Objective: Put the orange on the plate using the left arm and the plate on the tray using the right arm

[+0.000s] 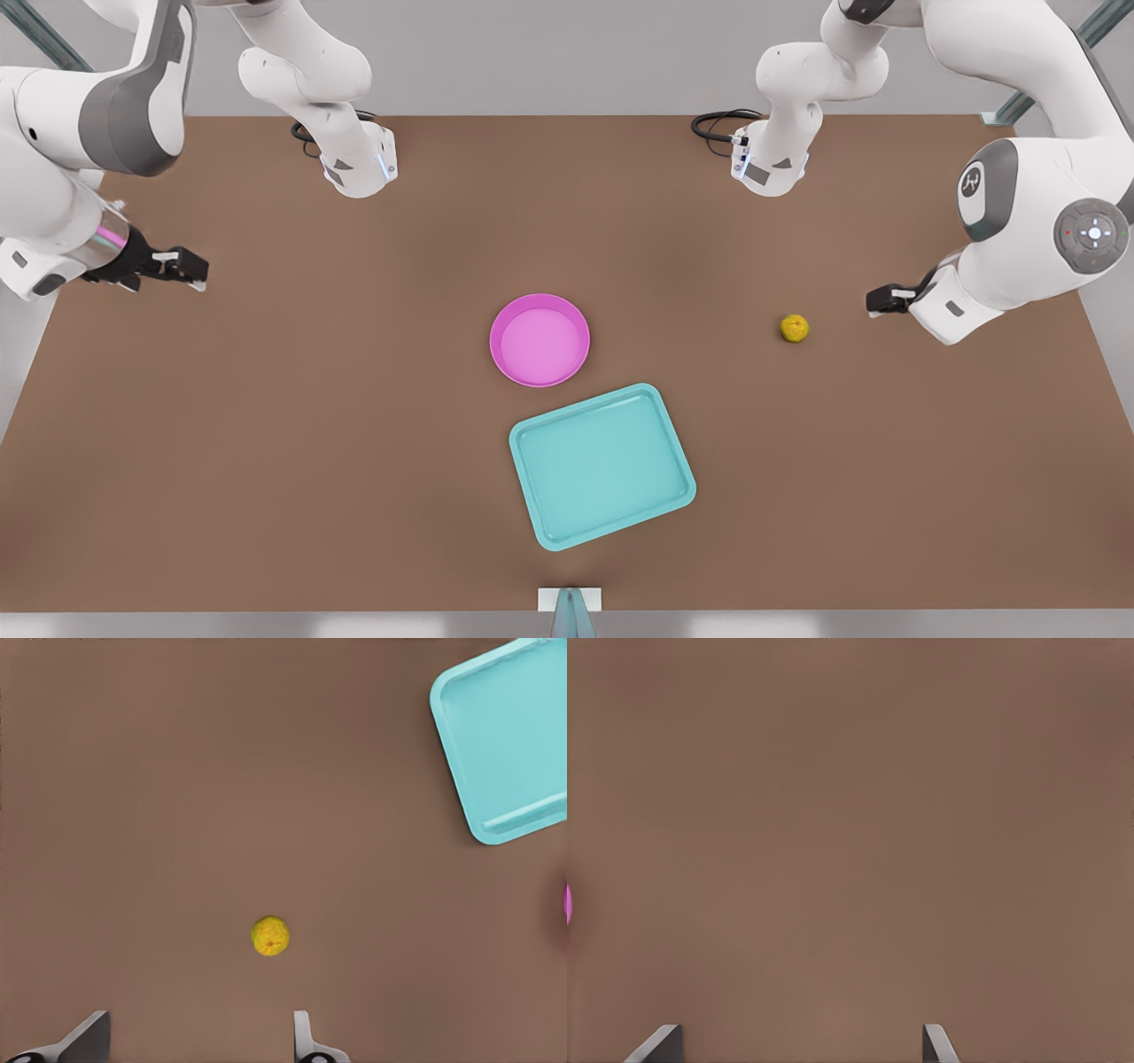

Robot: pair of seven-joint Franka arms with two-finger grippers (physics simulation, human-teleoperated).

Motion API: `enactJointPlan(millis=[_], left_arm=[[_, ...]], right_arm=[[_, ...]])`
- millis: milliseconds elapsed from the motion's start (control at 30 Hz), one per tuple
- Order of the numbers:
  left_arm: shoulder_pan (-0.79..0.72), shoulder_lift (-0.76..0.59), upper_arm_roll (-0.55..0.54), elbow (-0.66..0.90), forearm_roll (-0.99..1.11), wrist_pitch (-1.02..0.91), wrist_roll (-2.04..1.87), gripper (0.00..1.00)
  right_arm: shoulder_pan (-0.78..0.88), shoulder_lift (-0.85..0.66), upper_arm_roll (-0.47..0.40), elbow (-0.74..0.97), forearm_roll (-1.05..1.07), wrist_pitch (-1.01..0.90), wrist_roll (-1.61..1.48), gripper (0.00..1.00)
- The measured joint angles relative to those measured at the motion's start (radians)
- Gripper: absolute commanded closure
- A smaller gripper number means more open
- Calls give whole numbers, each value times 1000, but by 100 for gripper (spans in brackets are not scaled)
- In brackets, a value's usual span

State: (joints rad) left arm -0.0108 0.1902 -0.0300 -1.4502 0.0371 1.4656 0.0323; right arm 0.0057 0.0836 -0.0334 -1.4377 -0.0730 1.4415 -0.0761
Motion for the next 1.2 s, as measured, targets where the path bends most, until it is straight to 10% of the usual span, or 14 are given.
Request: enactJointPlan(millis=[333, 1200], left_arm=[[-61, 154, -2, -614, -13, 404, -22, 0], [-43, 239, 36, -704, -1, 684, -76, 0]], right_arm=[[5, 9, 0, -11, 7, 52, -16, 0], [3, 28, 0, -37, 8, 62, -32, 0]])
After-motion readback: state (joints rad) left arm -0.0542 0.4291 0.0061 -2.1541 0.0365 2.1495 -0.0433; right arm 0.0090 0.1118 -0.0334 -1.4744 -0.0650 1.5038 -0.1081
